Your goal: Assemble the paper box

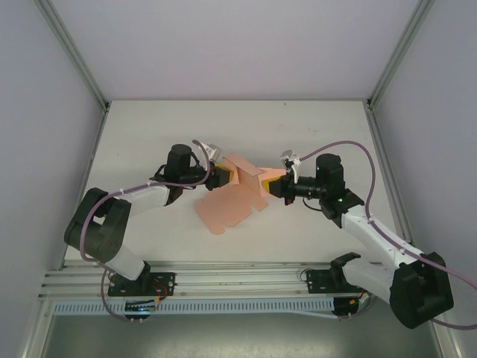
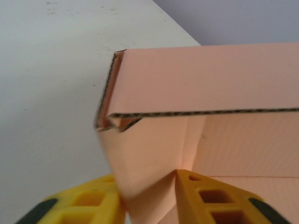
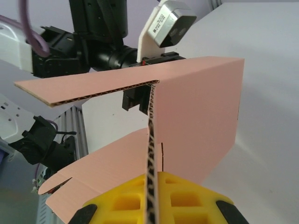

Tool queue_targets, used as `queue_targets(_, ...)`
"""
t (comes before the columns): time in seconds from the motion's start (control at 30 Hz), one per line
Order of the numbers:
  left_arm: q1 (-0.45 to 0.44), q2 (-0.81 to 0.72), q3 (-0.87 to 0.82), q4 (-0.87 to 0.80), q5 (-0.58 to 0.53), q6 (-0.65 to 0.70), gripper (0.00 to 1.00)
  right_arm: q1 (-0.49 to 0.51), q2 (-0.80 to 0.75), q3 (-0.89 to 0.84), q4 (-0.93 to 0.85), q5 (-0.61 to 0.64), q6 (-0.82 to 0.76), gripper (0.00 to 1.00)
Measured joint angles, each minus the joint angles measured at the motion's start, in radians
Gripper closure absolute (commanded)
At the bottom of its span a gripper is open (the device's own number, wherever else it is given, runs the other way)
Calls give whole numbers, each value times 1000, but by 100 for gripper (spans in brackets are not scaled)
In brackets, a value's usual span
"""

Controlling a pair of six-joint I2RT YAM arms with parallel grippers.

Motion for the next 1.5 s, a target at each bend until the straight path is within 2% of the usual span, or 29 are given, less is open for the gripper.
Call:
queue_targets(0.23, 21, 13, 3, 46, 69, -3, 100, -1, 4, 0, 37, -51, 6, 100)
queue_targets(0.3, 25, 13, 11, 41, 70, -1, 100, -1, 5, 0, 37, -52, 3, 96)
queue_targets(0.37, 25, 13, 28, 11, 51, 10, 100, -1, 5, 2, 27, -28, -6, 57)
queue_targets(0.47, 18, 4, 51, -56, -18, 40, 100, -2, -3, 12, -50, 117, -42, 30)
queue_targets(0.53, 15, -13, 55, -107, -83, 64, 100, -1, -26, 12, -116, 254, -74, 25)
queue_targets(0.6, 11, -21, 74, -180, -156, 87, 100, 2, -67, 14, -184, 407, -116, 6)
queue_targets(0.73, 8, -11, 157, -341, -304, 110, 100, 51, -130, 55, -293, 668, -237, 3)
queue_targets(0.83, 8, -7, 167, -391, -348, 110, 100, 144, -127, 117, -327, 783, -368, 3)
queue_targets(0.93, 2, 6, 182, -472, -385, 107, 100, 237, -64, 198, -338, 845, -520, 5)
queue_targets(1.13, -40, 17, 194, -570, -451, 98, 100, 269, 177, 360, -328, 823, -722, 14)
queue_targets(1.27, -63, 19, 194, -603, -476, 85, 100, 272, 353, 439, -332, 755, -788, 19)
queue_targets(1.4, -66, 29, 196, -625, -501, 72, 100, 275, 451, 477, -371, 697, -833, 21)
queue_targets(1.5, -66, 33, 200, -642, -512, 68, 100, 276, 517, 532, -418, 691, -859, 33)
